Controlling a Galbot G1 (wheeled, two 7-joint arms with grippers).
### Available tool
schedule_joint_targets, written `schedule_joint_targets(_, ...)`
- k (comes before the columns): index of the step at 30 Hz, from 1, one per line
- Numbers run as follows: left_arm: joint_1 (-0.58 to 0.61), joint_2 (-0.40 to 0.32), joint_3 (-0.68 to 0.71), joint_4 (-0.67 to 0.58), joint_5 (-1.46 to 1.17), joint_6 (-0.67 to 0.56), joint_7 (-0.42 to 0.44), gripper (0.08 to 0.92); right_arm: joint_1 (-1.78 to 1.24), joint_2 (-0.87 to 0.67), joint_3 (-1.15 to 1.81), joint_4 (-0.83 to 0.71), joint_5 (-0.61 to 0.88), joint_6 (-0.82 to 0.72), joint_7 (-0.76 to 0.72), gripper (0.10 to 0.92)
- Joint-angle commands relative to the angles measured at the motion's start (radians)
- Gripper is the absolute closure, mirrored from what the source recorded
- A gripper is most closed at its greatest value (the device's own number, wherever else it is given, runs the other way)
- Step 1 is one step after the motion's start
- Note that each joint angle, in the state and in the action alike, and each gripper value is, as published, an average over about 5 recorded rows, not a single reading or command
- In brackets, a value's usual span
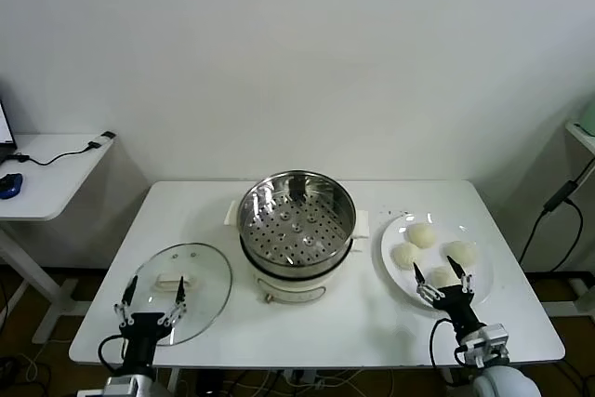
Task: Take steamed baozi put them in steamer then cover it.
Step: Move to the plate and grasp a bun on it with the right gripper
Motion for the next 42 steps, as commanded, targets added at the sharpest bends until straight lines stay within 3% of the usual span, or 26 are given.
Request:
schedule_joint_targets(1, 0.014, 0.011, 0.001, -0.011, 0.003, -0.001, -0.015, 0.177, 0.091, -0.155, 0.006, -0.030, -0.066, -0.059, -0.148, 0.203)
schedule_joint_targets(9, 0.043, 0.020, 0.005, -0.048, -0.030, 0.065, -0.017, 0.177, 0.433, -0.593, -0.200, -0.224, -0.199, -0.242, -0.526, 0.203)
schedule_joint_targets(14, 0.053, 0.021, 0.006, -0.048, -0.036, 0.061, -0.018, 0.177, 0.841, -0.699, -0.579, -0.438, -0.353, -0.165, -0.756, 0.203)
schedule_joint_targets(24, 0.060, 0.018, 0.002, -0.051, -0.039, 0.057, -0.019, 0.177, 1.379, -0.590, -1.186, -0.725, -0.499, -0.055, -0.918, 0.203)
schedule_joint_targets(42, 0.044, 0.026, -0.012, -0.011, -0.034, 0.060, -0.017, 0.177, 1.498, -0.180, -1.325, -1.161, -0.604, 0.047, -0.924, 0.203)
